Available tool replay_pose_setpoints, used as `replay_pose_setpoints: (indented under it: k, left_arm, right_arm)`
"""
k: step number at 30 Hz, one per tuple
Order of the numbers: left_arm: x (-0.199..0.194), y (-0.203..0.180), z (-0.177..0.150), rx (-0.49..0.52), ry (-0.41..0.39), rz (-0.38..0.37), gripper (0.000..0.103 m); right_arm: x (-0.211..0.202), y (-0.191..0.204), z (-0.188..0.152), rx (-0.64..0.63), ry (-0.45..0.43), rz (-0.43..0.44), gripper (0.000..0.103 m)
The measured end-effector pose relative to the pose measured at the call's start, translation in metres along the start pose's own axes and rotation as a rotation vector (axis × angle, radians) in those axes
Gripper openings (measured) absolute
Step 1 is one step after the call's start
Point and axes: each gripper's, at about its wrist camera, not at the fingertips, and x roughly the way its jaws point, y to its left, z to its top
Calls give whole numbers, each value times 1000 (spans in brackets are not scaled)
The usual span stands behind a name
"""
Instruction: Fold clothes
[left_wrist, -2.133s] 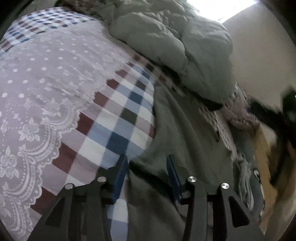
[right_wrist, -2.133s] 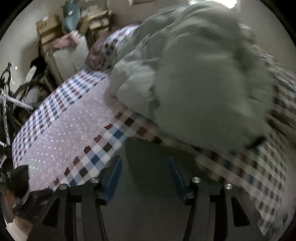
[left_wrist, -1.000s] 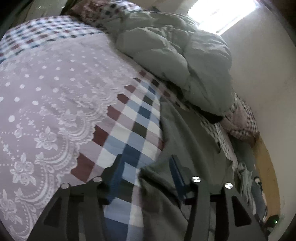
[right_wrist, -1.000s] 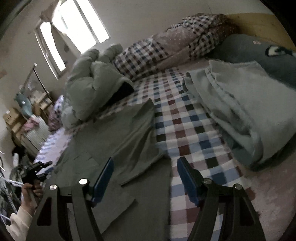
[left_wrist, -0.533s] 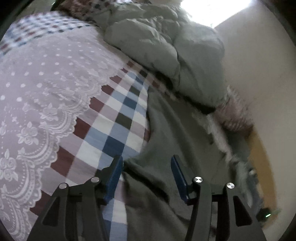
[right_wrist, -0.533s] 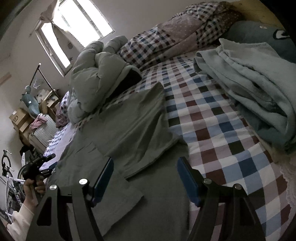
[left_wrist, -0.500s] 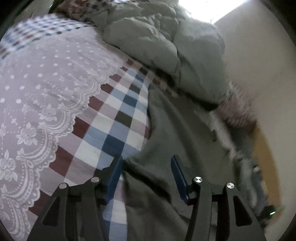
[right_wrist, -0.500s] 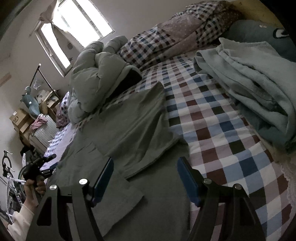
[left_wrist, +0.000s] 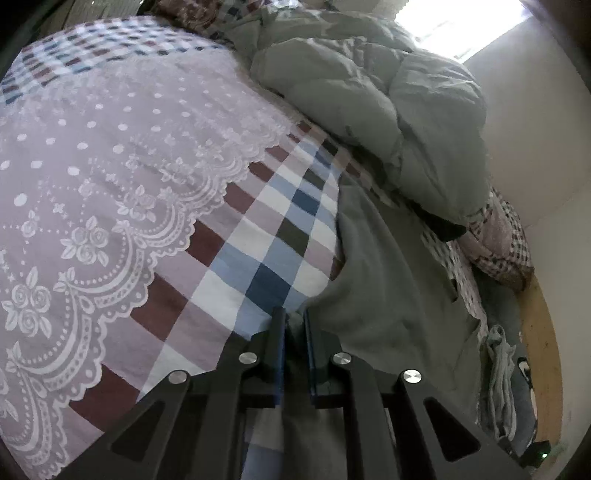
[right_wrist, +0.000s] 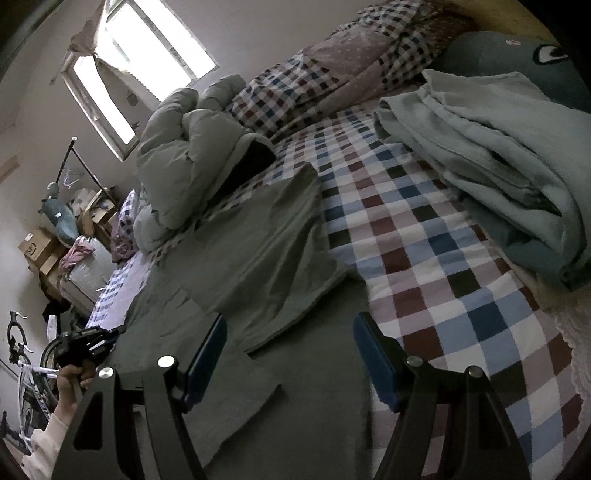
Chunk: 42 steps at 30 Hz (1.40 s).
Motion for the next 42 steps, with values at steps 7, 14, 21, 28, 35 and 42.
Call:
replay_pose_setpoints:
  k: [7, 14, 21, 28, 35, 42]
  left_arm:
    - [-56, -5, -17, 46, -186, -11, 50]
    - [-146, -7, -46, 43, -422, -43, 64]
    - [-270, -16, -83, 89, -586, -84, 79]
    - [-355, -43, -116, 242, -566, -141, 83]
    - [-421, -69, -139, 351, -599, -144, 83]
    - [-506, -83, -151, 364, -676, -257, 87]
  right_arm:
    - [-20, 5, -3, -38, -39, -43, 75]
    - [-62, 38, -16, -165, -128, -71, 75]
    - [-146, 71, -27, -197, -261, -11, 75]
    - [-260, 131, -70, -346, -472, 100, 87]
    - [-316, 164, -103, -382, -549, 181, 91]
    - [-395, 186, -97, -408, -642, 279, 92]
